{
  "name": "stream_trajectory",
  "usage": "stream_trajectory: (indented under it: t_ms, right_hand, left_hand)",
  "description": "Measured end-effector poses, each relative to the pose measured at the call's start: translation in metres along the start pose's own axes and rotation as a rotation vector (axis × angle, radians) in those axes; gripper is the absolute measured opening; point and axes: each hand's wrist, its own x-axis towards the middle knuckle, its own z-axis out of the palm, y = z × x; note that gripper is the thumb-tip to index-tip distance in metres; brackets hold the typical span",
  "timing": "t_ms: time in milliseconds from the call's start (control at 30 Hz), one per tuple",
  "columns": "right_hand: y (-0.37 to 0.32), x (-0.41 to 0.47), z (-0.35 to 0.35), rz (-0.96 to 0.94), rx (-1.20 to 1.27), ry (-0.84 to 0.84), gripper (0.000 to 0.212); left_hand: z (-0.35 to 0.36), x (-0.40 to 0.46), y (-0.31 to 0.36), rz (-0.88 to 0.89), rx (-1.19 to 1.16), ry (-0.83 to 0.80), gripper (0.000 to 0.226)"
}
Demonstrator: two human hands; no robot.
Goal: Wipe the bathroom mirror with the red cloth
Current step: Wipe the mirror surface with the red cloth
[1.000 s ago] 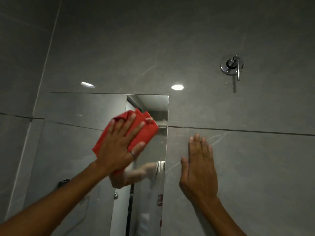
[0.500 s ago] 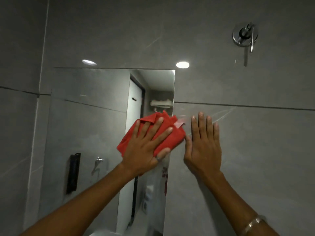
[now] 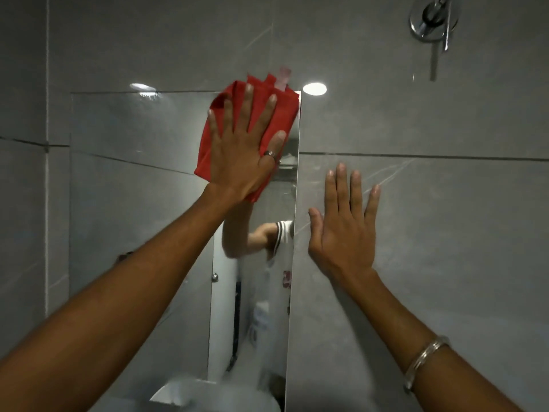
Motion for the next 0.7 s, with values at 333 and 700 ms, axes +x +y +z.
stream_trajectory:
  t_ms: [333, 700]
  right_hand:
    - [0.0, -0.069, 0.01, -0.041, 0.023, -0.009, 0.067]
    - [0.012, -0.136, 0.003, -0.124, -0.014, -0.154, 0.071]
  left_hand:
    - [0.053, -0.203, 0.017, 0.313, 0.003, -0.043, 0.071]
    - [0.083, -0.408, -0.023, 0.995, 0.017, -0.343, 0.064]
